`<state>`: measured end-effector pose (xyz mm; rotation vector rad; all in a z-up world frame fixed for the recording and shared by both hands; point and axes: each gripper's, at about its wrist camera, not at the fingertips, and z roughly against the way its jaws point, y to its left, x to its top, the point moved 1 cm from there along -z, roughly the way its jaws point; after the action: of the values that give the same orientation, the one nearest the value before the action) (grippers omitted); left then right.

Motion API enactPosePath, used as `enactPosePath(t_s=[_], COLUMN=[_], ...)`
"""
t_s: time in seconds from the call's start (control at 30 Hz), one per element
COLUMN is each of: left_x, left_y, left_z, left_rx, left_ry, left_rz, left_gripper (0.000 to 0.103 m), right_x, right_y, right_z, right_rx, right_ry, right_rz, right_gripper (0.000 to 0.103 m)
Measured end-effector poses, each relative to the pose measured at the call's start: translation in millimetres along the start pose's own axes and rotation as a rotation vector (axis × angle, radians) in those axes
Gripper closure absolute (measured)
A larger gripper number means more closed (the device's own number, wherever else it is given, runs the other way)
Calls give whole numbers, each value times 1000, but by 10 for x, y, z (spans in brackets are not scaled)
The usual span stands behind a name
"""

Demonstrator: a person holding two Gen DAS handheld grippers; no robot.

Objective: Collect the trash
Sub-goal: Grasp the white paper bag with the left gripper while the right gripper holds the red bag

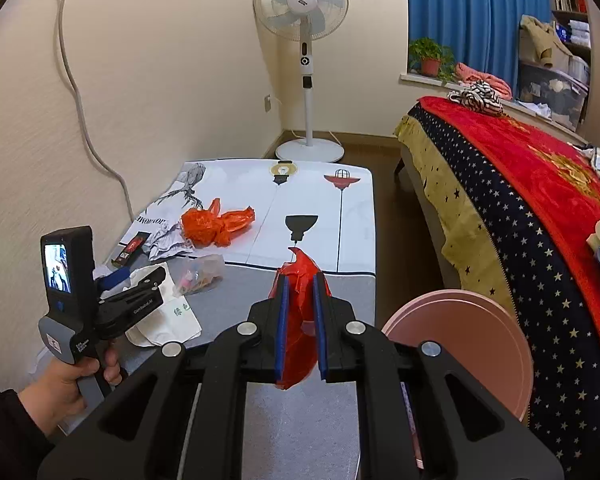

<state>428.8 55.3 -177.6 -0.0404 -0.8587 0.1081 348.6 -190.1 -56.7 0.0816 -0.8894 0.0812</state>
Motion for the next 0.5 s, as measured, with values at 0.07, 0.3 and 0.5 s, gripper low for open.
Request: enactPosePath(t_s=[0.07, 0.3, 0.5], left_x=[-27, -44, 11], left_y=[-25, -57, -46], left_z=[-42, 12, 109], left_rx=[-9, -34, -36], left_ry=[16, -15, -46], left_rz=[-20, -53, -43], left_gripper=[68, 102, 102], right_x=[-11, -35, -63], right_y=[-2, -35, -23], right_z=[-8, -8, 32], right_rx=[-5, -18, -18], right_ry=[2, 3, -5], right_rz=[4, 5, 22], right_gripper=[91, 91, 91])
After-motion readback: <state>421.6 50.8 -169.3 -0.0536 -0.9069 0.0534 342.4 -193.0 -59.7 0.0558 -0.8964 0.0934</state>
